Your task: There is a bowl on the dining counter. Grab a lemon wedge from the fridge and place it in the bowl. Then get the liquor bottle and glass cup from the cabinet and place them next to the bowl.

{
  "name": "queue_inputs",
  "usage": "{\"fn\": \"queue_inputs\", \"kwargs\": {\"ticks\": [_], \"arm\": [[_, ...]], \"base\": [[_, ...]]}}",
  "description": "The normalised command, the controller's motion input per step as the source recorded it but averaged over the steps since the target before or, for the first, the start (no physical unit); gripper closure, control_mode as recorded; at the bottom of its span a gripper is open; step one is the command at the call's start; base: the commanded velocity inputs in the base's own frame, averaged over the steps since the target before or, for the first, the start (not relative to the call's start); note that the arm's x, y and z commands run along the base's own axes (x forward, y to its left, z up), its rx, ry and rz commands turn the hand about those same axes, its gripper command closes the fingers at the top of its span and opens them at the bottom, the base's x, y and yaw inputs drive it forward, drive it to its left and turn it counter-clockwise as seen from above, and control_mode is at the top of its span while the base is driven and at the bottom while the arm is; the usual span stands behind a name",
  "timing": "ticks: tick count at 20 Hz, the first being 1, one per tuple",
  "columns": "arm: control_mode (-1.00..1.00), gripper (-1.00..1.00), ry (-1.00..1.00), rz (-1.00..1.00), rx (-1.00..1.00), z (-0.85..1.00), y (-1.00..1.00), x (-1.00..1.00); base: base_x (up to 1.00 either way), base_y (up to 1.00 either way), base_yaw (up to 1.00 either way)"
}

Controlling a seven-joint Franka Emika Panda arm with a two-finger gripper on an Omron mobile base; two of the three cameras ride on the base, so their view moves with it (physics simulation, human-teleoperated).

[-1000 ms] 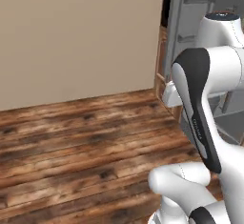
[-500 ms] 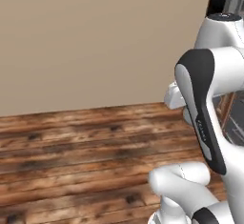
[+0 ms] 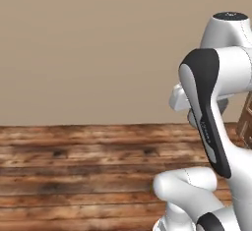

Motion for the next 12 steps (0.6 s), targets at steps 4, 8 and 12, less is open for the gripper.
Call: {"fn": "queue_inputs", "kwargs": {"ticks": [4,8,12], "arm": [[1.0,1.0,0.0,0.0,0.0,0.0,0.0,0.0],[1.0,1.0,0.0,0.0,0.0,0.0,0.0,0.0],[1.0,1.0,0.0,0.0,0.0,0.0,0.0,0.0]], "base": [[1.0,0.19,0.56],[1.0,0.08,0.62],[1.0,0.06,0.65]]}}
